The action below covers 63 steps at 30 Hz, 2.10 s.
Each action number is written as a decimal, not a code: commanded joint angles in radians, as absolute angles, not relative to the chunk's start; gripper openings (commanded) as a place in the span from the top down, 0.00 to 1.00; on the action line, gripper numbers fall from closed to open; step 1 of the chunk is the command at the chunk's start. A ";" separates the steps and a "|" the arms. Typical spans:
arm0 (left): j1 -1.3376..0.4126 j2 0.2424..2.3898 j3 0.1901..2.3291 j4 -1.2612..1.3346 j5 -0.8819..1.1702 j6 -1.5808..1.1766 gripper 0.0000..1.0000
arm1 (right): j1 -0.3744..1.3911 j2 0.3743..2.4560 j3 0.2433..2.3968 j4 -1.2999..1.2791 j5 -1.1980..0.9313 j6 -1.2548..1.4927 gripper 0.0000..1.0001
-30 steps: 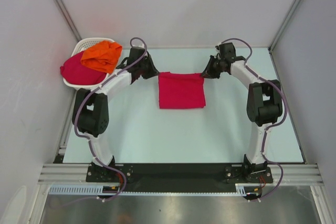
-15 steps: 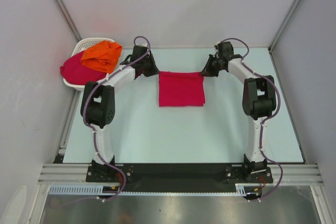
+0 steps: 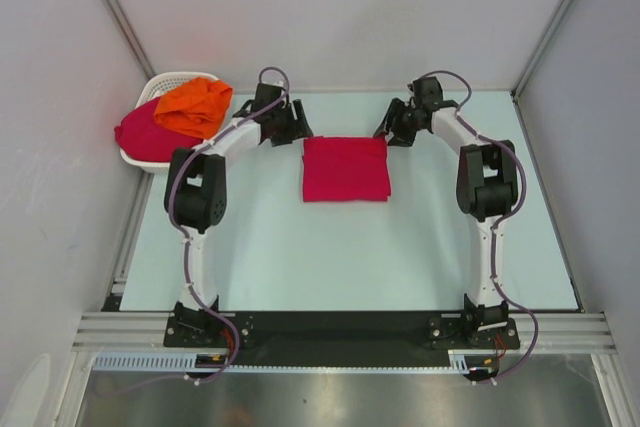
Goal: Fold and stack the t-shirts
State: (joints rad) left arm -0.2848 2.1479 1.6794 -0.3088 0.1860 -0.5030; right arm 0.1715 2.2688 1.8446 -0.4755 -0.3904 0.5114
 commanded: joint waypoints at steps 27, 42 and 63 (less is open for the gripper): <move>-0.284 1.968 1.365 0.227 0.295 -0.894 0.19 | 0.221 2.149 1.511 0.210 -0.434 0.894 0.07; -0.276 2.120 1.635 0.002 0.122 -0.665 0.18 | 0.155 2.203 1.669 0.060 -0.446 0.728 0.07; -0.249 1.409 1.166 -0.469 0.215 -0.422 0.01 | 0.304 1.713 1.379 -0.475 -0.135 0.422 0.00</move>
State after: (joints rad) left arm -0.2447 1.4998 1.2613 -0.3729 0.1619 -0.4274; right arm 0.2367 1.6455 1.3842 -0.4164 -0.2180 0.4252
